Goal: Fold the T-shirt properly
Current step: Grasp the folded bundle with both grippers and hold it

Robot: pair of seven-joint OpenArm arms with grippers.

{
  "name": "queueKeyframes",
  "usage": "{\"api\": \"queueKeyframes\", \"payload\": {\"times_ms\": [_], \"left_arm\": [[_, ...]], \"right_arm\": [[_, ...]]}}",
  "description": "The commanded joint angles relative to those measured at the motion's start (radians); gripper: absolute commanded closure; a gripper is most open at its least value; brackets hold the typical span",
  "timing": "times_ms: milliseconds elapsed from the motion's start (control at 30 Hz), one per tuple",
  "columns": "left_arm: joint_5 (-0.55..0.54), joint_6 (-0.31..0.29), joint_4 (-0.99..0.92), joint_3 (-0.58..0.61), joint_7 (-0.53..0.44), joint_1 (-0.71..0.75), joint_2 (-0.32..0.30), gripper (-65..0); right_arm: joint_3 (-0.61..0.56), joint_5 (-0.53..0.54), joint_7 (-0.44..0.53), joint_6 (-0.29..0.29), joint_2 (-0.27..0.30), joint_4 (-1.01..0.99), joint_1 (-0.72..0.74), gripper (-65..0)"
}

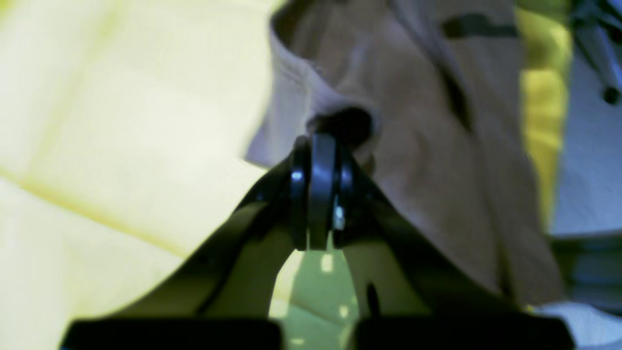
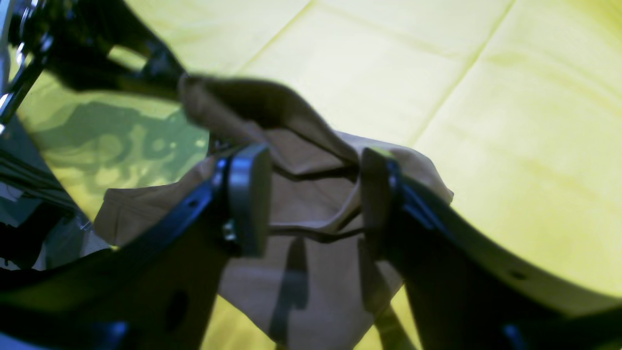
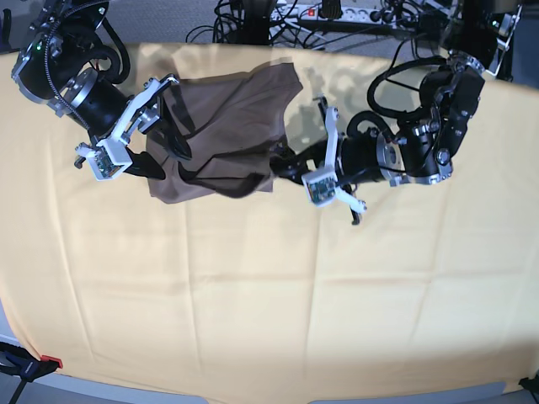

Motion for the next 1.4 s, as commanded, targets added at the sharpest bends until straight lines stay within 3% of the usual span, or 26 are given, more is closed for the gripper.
{"api": "queueKeyframes", "payload": {"times_ms": [0, 100, 267, 433, 567, 633, 667, 733, 767, 800, 833, 867, 900, 967, 1100, 1367], "left_arm": [[0.011, 0.021, 0.013, -0.010, -0.043, -0.025, -0.005, 0.0], [0.068, 0.059, 0.013, -0.010, -0.063, -0.048, -0.005, 0.0], [0.143, 0.061, -0.017, -0.009, -0.078, -0.064, -0.005, 0.0], [0.282, 0.061, -0.166, -0.009, -0.248, -0.075, -0.005, 0.0], [0.320, 0.061, -0.270, -0.009, -0.347, -0.097, -0.005, -27.3], [0.319, 0.061, -0.264, -0.010, -0.346, -0.106, -0.006, -34.6], [0.318, 0.061, -0.249, -0.013, -0.345, -0.108, -0.006, -34.7], [0.268, 0.061, -0.197, -0.023, -0.308, -0.108, -0.005, -33.4], [0.210, 0.061, -0.162, -0.026, -0.270, -0.108, -0.006, -29.3], [0.141, 0.057, -0.124, -0.026, -0.222, -0.108, -0.006, -21.5], [0.079, 0.045, -0.087, -0.026, -0.172, -0.107, -0.005, -9.6], [0.018, 0.014, -0.056, -0.026, -0.125, -0.107, -0.005, 0.0], [-0.041, -0.017, -0.033, -0.026, -0.080, -0.105, -0.006, 0.0], [-0.136, -0.073, -0.006, -0.026, -0.018, -0.095, -0.005, 0.0], [-0.277, -0.073, 0.006, -0.026, 0.039, -0.043, -0.005, 0.0], [-0.314, -0.073, 0.104, -0.025, 0.092, 0.085, -0.006, 0.0]], "right_arm": [[0.004, 0.022, 0.026, 0.005, 0.005, 0.018, 0.005, -27.9], [0.004, 0.021, 0.026, 0.005, 0.005, 0.018, 0.006, -28.0], [0.004, 0.022, 0.026, 0.005, 0.005, 0.018, 0.005, -28.0], [0.004, 0.022, 0.026, 0.005, 0.006, 0.018, 0.005, -28.0], [0.004, 0.022, 0.027, 0.005, 0.006, 0.018, 0.006, -28.0], [0.004, 0.022, 0.035, 0.005, 0.006, 0.018, 0.006, -28.0], [0.004, 0.022, 0.038, 0.005, 0.006, 0.018, 0.006, -28.0], [0.004, 0.019, 0.045, 0.005, 0.006, 0.018, 0.006, -28.0], [0.004, 0.018, 0.049, 0.005, 0.006, 0.018, 0.006, -27.5], [0.004, 0.010, 0.063, 0.005, 0.006, 0.017, 0.006, -24.2], [0.004, -0.008, 0.086, 0.005, 0.006, 0.017, 0.006, -18.5], [0.003, -0.032, 0.108, 0.005, 0.006, 0.017, 0.008, -9.9], [-0.001, -0.059, 0.126, 0.005, 0.006, 0.017, 0.011, 0.0], [-0.018, -0.115, 0.151, 0.005, 0.018, 0.011, 0.025, 0.0], [-0.088, -0.201, 0.218, 0.005, 0.103, -0.071, 0.036, 0.0], [-0.268, -0.252, 0.217, 0.005, 0.222, -0.316, 0.198, 0.0]]}}
